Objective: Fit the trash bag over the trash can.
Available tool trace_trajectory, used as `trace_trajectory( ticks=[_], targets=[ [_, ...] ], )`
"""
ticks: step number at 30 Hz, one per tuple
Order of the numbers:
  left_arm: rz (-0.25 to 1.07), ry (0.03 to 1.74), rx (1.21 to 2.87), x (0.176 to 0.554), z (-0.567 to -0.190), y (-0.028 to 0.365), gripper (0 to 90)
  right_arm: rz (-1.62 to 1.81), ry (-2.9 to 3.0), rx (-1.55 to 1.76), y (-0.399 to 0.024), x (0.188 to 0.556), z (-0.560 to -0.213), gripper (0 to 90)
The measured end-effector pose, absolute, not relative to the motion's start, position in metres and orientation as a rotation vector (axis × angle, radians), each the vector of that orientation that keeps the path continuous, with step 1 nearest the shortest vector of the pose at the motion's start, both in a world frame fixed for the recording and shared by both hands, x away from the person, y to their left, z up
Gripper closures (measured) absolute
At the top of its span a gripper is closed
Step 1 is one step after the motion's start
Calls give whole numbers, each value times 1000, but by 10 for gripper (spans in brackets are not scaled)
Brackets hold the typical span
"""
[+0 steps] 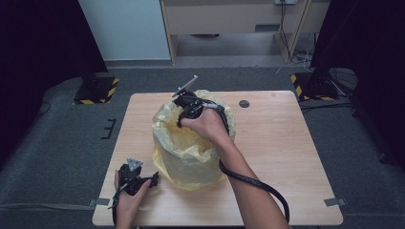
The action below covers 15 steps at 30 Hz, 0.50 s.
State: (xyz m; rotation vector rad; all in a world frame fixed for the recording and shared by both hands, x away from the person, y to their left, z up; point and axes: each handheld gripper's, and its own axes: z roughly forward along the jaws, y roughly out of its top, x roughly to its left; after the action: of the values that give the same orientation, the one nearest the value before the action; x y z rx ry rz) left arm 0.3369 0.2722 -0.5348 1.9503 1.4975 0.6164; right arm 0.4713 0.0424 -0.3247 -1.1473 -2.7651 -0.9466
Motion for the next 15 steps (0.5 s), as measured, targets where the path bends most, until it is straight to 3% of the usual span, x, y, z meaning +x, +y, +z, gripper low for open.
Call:
trace_trajectory(
  ticks=[15],
  targets=[
    [616, 1497, 1951, 337, -535, 272, 19, -1071, -2795, -1126, 22, 450, -292, 900]
  ],
)
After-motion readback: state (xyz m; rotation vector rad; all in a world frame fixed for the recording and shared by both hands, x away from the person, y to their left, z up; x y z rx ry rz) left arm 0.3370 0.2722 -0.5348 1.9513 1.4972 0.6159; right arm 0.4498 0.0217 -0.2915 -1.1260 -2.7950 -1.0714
